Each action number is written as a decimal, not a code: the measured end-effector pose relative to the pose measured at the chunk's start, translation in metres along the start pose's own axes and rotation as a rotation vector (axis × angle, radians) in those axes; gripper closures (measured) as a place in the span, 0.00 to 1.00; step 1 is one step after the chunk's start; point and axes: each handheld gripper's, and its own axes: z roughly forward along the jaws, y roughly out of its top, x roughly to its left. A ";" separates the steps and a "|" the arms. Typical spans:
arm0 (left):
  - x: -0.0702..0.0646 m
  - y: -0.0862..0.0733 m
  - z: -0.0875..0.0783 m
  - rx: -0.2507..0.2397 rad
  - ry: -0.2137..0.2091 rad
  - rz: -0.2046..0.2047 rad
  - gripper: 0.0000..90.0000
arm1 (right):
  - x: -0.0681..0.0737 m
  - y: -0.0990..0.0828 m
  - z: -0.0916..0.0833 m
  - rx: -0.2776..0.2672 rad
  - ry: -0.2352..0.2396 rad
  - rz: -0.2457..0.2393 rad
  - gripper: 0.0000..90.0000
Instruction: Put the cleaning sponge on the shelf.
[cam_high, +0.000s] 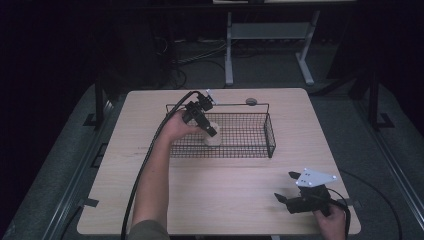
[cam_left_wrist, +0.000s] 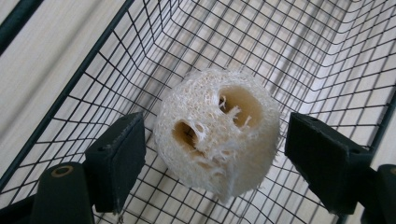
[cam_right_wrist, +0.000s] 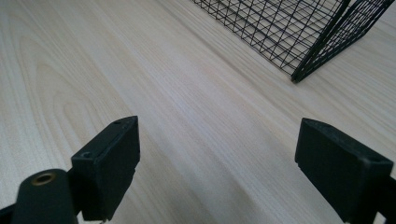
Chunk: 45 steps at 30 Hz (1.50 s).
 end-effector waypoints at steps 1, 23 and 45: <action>-0.001 0.000 -0.002 0.003 0.006 0.003 0.22 | 0.000 0.000 0.000 0.000 0.000 -0.003 0.15; -0.017 -0.004 -0.027 -0.030 0.009 0.026 0.20 | 0.001 0.001 -0.001 -0.006 0.000 0.000 0.15; -0.040 -0.019 -0.054 -0.073 0.020 0.079 0.20 | 0.002 0.001 -0.002 -0.002 -0.001 0.004 0.15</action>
